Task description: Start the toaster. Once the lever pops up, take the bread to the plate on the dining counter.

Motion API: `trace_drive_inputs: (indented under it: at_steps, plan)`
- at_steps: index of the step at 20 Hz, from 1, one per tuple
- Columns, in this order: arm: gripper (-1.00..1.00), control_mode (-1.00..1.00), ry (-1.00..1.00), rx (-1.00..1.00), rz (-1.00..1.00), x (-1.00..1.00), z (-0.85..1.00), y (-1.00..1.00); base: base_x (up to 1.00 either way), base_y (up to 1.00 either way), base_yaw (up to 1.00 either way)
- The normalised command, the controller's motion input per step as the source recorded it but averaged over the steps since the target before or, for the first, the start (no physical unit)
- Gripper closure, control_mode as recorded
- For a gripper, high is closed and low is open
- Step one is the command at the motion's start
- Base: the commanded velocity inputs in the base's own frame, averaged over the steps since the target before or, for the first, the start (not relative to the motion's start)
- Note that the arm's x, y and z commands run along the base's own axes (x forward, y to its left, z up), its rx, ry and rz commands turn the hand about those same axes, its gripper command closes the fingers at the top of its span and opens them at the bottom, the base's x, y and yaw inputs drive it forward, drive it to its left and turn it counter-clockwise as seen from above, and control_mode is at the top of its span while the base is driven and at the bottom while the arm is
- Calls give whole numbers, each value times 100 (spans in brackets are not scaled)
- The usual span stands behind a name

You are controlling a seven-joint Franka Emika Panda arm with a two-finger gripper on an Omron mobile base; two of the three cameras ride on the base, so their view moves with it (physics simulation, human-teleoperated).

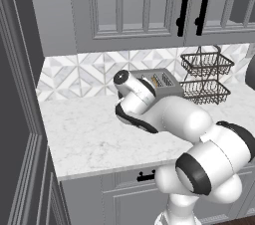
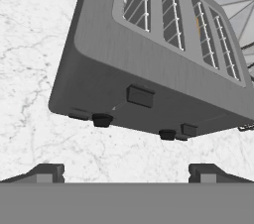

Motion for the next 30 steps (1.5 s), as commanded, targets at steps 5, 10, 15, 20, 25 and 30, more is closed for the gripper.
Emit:
trace_drive_inputs:
  at_steps: [5, 10, 15, 20, 25, 30]
  plan:
    - [-100, -100, 0, 0, 0, 0, 0, 0, 0, 0, 0]
    - [-100, -100, 0, 0, 0, 0, 0, 0, 0, 0, 0]
    - [-100, -100, 0, 0, 0, 0, 0, 0, 0, 0, 0]
    - [-100, -100, 0, 0, 0, 0, 0, 0, 0, 0, 0]
    - [-100, -100, 0, 0, 0, 0, 0, 0, 0, 0, 0]
    - [-100, -100, 0, 0, 0, 0, 0, 0, 0, 0, 0]
